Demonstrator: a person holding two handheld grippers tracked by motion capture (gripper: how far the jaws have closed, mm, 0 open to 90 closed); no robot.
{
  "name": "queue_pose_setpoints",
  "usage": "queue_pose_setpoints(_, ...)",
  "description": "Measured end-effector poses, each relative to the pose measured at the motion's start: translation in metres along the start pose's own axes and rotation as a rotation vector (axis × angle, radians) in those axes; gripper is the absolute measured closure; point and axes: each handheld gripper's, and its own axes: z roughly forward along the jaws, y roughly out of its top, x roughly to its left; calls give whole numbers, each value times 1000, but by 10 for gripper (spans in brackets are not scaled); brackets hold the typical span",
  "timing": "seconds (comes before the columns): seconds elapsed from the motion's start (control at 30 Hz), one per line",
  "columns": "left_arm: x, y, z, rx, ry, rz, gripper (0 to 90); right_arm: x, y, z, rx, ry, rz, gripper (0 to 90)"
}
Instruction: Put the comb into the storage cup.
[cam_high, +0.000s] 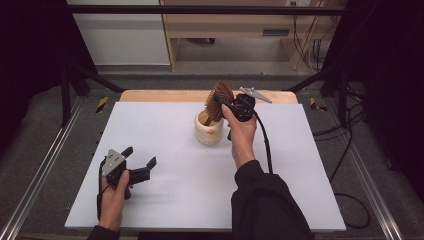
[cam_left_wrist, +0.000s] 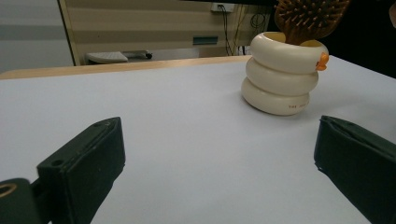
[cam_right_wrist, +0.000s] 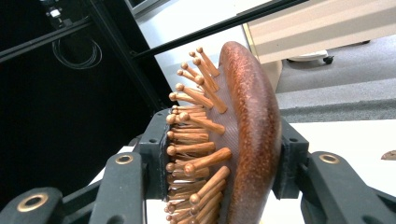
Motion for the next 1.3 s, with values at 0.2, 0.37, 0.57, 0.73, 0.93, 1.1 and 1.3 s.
queue_pose_setpoints(0.2,-1,0,0,2,-2,2,21,-3,-1,-1,-3,-2,10,503)
queue_pose_setpoints(0.37,0,0,0,2,0,1,21,-5,-1,-1,-5,-2,19,502)
queue_pose_setpoints(0.57,0,0,0,2,-2,2,21,-6,-1,-1,-2,-8,26,497)
queue_pose_setpoints(0.73,0,0,0,1,-1,1,21,-7,-1,-1,-1,-10,33,493)
queue_pose_setpoints(0.93,-1,0,0,1,-2,2,22,-9,-1,-1,1,-9,44,488)
queue_pose_setpoints(1.1,-1,0,0,3,-2,2,22,-11,-1,-1,5,-6,50,485)
queue_pose_setpoints(1.3,-1,0,0,4,-3,3,22,-11,-1,-1,7,-5,54,484)
